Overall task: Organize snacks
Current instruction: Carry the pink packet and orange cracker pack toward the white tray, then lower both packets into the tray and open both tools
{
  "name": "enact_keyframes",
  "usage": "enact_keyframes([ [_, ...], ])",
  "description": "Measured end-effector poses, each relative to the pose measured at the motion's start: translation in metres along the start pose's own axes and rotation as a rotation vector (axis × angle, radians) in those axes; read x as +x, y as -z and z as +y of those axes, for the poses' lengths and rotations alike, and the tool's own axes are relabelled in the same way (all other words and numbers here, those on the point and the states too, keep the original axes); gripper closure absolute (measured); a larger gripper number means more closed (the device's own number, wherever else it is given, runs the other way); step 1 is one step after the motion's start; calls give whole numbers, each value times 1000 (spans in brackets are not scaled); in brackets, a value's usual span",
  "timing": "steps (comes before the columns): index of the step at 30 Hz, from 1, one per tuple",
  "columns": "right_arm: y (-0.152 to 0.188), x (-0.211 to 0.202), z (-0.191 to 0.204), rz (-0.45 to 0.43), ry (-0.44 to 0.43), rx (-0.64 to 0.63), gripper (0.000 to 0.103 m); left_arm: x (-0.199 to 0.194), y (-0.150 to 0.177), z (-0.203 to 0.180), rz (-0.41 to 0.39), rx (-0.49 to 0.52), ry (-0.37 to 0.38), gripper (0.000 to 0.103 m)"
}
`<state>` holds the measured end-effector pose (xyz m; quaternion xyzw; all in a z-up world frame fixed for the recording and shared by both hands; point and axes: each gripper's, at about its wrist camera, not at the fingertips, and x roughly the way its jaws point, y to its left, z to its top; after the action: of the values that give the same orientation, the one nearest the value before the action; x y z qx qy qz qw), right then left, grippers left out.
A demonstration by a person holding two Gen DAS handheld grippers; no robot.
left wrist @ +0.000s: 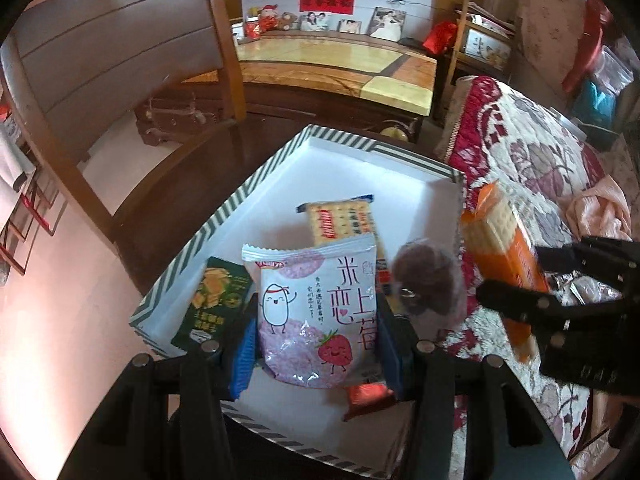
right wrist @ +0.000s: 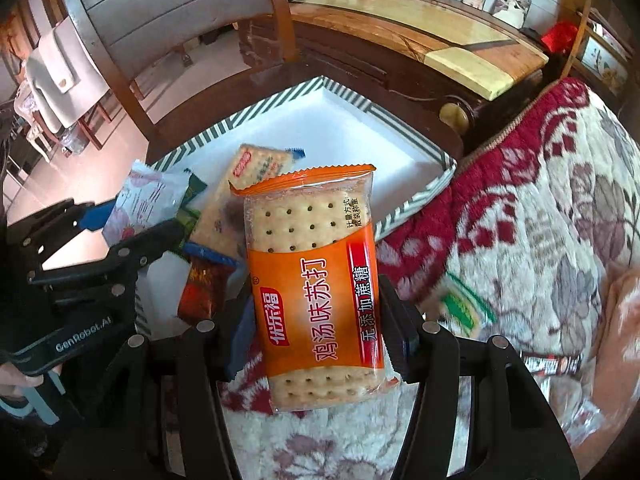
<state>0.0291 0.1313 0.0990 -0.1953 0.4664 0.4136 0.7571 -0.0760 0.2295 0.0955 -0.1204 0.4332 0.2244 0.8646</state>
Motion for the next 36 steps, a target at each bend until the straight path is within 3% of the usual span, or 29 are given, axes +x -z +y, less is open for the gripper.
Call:
enact_keyframes([
  [20, -79, 57, -6, 58, 28, -59, 48, 29, -18, 23, 31, -51, -27, 49],
  [36, -90, 107, -10, 114, 0, -26, 49, 49, -21, 26, 73, -75, -31, 49],
])
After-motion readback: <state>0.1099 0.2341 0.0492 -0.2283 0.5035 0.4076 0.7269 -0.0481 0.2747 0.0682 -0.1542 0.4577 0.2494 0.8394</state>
